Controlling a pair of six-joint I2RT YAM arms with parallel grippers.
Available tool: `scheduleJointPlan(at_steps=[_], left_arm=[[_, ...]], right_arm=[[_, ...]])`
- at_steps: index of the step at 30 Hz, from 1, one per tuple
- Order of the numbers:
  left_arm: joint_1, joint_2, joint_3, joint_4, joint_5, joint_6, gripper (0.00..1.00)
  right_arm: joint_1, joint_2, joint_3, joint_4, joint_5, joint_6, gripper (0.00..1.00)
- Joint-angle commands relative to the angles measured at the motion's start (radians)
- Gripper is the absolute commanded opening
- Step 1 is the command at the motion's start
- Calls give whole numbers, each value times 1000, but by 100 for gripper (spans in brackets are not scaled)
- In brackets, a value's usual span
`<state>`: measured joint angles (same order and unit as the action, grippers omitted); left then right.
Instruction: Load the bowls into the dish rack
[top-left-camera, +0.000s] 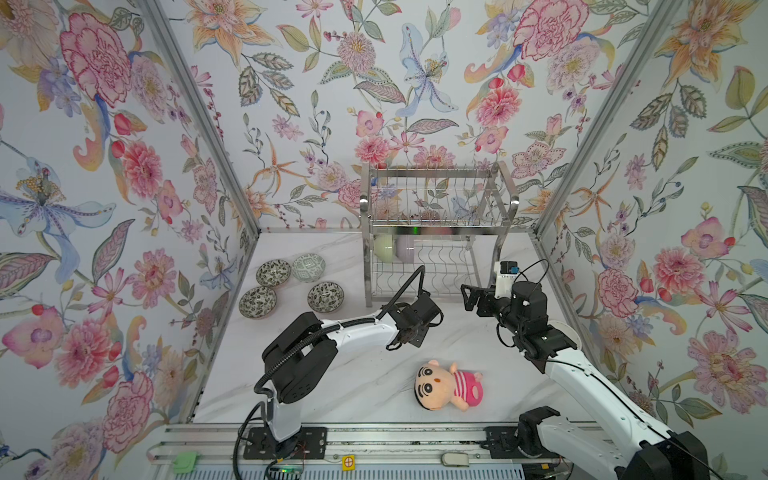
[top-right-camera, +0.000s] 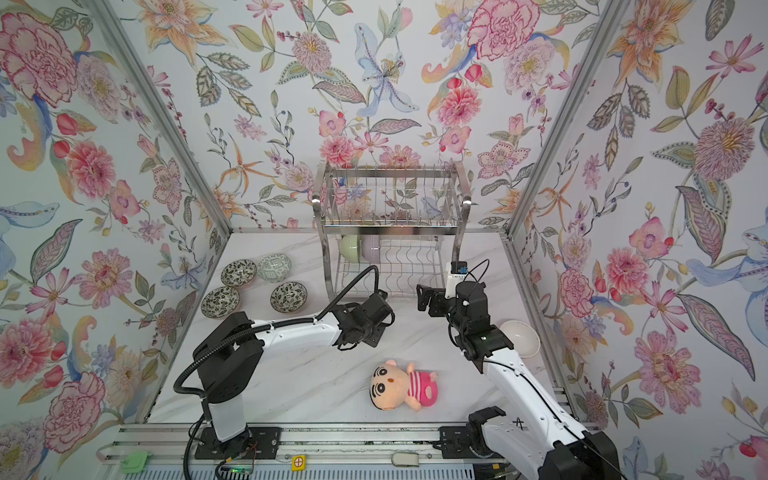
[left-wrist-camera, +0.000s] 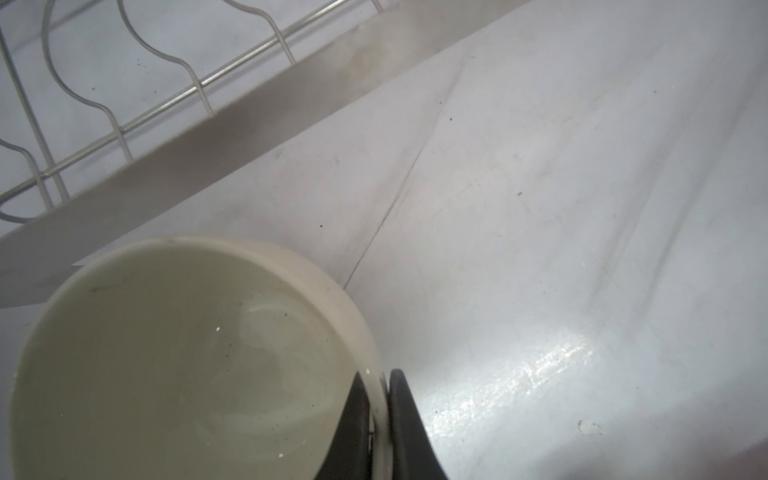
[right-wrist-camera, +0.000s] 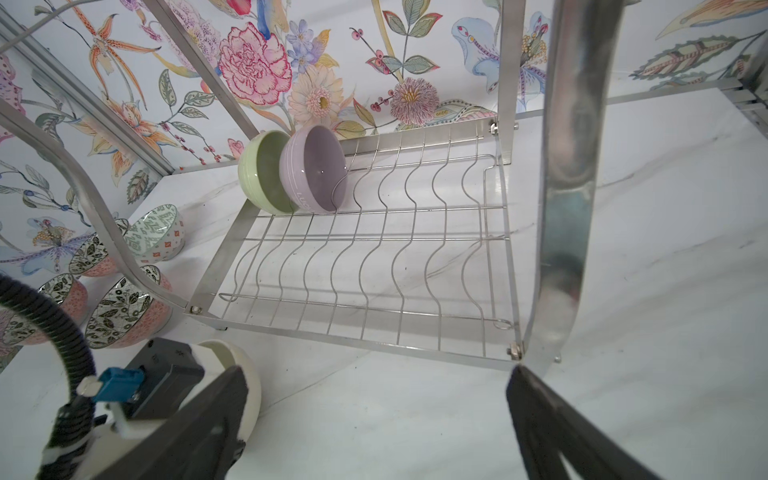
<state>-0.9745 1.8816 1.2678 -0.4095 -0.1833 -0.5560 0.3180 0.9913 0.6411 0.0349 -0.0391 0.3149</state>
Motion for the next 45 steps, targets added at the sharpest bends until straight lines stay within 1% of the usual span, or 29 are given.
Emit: scheduleJointPlan(at_steps=[1,8,11,13,15,17,18,20,23,25,27,28,30,31,34,37,41,43,45], left_arm=[[-15,7,49,-3,-5,51,4],[-23,21,77,-16,-13,81,11],[-25,18,75,-17,-18,79,21],[-33,13,70,-9,-11,80,20],[-39,10,68,-2,-3,77,22],[-41,3,70,-1,-6,74,35],[-43,-3,69,1,-12,70,38],[-42,-20,63,16,-22,67,39],[-41,-57,55,38,-37,67,46],[-41,-88,51,40,-57,71,55],[-40,-121,45,34,-84,79,69],[-40,-138,40,32,-98,83,74],[-38,-178,24,27,-126,92,82],[-40,-196,16,24,-141,96,84],[-27,-257,-22,13,-189,104,98],[-4,-330,-67,5,-230,112,99],[44,-468,-141,25,-268,106,99],[86,-535,-193,57,-235,99,99],[155,-606,-261,100,-139,93,99]], right_arm=[[-10,-20,0,-32,26,14,99],[-13,-16,32,-65,17,1,99],[-15,-24,34,-69,17,7,99],[-14,-29,34,-68,17,15,99],[-15,-31,37,-71,14,19,99],[-14,-30,48,-83,13,23,99],[-15,-32,53,-92,12,23,99],[-13,-42,58,-102,13,27,99],[-14,-63,60,-114,19,41,99],[-15,-69,69,-129,23,50,99],[-14,-74,86,-149,24,59,99],[-14,-75,91,-154,23,62,99],[-14,-75,105,-165,21,72,99],[-14,-74,111,-170,22,76,99],[-14,-70,127,-176,19,97,99],[-12,-65,132,-167,15,132,99],[18,-22,162,-167,12,151,99],[57,6,180,-166,37,151,99],[113,43,200,-164,70,149,99]])
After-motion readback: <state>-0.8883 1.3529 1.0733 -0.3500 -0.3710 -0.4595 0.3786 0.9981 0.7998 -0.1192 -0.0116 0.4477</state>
